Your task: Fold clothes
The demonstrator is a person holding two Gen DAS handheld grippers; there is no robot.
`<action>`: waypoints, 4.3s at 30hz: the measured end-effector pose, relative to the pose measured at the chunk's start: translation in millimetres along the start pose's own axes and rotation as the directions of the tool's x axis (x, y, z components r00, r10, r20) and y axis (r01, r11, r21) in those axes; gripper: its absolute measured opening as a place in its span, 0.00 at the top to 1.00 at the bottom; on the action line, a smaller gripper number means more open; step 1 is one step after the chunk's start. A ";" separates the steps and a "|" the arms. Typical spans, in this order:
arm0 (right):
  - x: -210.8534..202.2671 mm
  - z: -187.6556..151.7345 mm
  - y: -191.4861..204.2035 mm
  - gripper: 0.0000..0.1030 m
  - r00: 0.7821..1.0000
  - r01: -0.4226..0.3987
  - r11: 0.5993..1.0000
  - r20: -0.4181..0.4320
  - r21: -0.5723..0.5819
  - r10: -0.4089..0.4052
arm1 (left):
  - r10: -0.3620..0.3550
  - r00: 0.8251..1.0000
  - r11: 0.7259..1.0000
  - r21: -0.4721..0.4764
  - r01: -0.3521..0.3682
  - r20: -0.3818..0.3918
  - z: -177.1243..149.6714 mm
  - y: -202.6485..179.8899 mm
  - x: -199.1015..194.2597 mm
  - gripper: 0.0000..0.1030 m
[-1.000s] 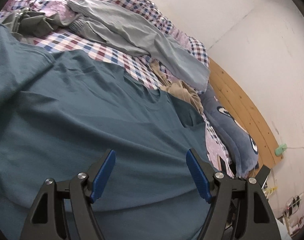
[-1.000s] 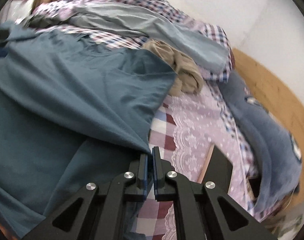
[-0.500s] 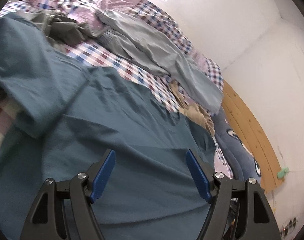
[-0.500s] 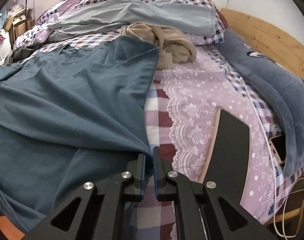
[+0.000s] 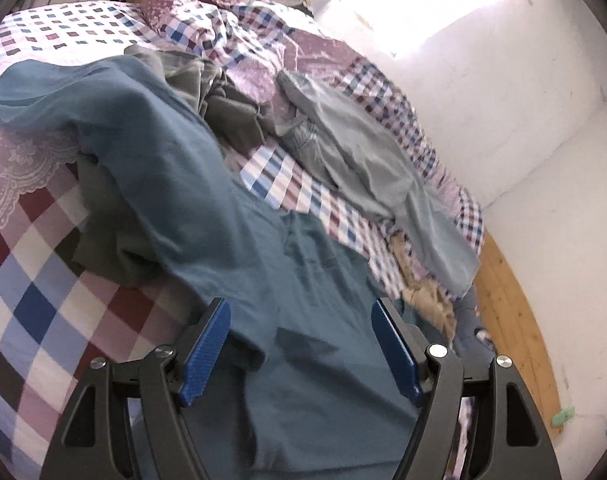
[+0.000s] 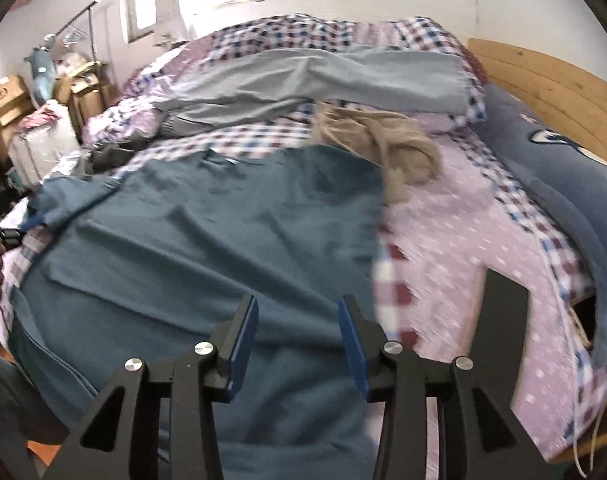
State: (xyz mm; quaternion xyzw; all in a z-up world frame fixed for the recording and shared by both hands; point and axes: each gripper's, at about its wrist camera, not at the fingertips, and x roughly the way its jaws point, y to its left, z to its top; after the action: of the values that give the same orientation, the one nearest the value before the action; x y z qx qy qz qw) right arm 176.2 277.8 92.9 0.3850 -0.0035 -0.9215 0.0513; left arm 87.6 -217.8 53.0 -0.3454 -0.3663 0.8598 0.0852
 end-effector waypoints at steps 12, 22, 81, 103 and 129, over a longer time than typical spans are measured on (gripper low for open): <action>75.6 74.9 138.2 0.57 0.896 -0.444 0.859 -0.115 -0.256 0.429 | 0.112 0.972 0.989 0.117 -0.089 -0.206 -36.8 1.7 26.9 0.26; 154.0 110.8 264.1 0.57 0.759 -0.650 0.620 -0.406 -0.439 0.508 | 0.032 0.987 0.999 -0.016 -0.035 -0.158 -8.4 19.2 44.1 0.38; 221.5 135.0 338.1 1.00 0.770 -0.637 0.507 -0.515 -0.580 0.378 | -0.117 0.992 0.868 -0.489 0.083 -0.040 -8.2 79.0 44.7 0.95; 267.6 158.1 326.5 0.98 0.895 -0.423 0.725 -0.376 -0.543 0.240 | -0.101 0.994 0.877 -0.476 0.069 -0.042 -16.3 54.1 45.1 0.95; 35.0 100.9 75.0 0.55 0.999 -0.031 0.970 -0.019 -0.240 0.027 | -0.071 0.978 0.985 -0.167 0.038 -0.196 -6.9 7.5 52.5 0.38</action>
State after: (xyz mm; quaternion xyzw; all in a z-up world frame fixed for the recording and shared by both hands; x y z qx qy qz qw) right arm 87.0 196.5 142.6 0.3830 0.1027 -0.9113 0.1109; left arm 53.7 -198.3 16.5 -0.4261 -0.4341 0.7851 0.1169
